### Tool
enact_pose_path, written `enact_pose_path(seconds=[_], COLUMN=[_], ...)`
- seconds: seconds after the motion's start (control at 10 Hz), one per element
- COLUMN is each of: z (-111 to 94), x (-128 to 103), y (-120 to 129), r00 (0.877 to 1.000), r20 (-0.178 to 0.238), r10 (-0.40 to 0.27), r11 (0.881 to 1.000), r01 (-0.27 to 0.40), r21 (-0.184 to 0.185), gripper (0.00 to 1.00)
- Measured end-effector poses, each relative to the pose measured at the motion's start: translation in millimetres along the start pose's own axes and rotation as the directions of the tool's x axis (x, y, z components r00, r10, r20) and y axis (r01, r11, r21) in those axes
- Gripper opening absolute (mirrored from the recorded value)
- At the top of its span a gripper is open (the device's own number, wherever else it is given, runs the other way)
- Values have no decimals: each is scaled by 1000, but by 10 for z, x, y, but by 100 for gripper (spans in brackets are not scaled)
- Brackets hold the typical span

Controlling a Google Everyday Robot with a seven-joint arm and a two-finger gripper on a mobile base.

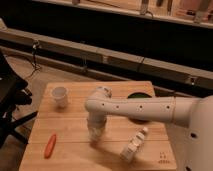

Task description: Place the white sponge in the ceramic bowl

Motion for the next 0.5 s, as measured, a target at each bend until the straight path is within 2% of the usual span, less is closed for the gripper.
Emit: enact_pose_path(seconds=[0.5], z=[-186], x=[195], y=[105], r00=[1000], r20=[1], r10=[13], r11=[999], r01=[-13], r21=[41], gripper=[14])
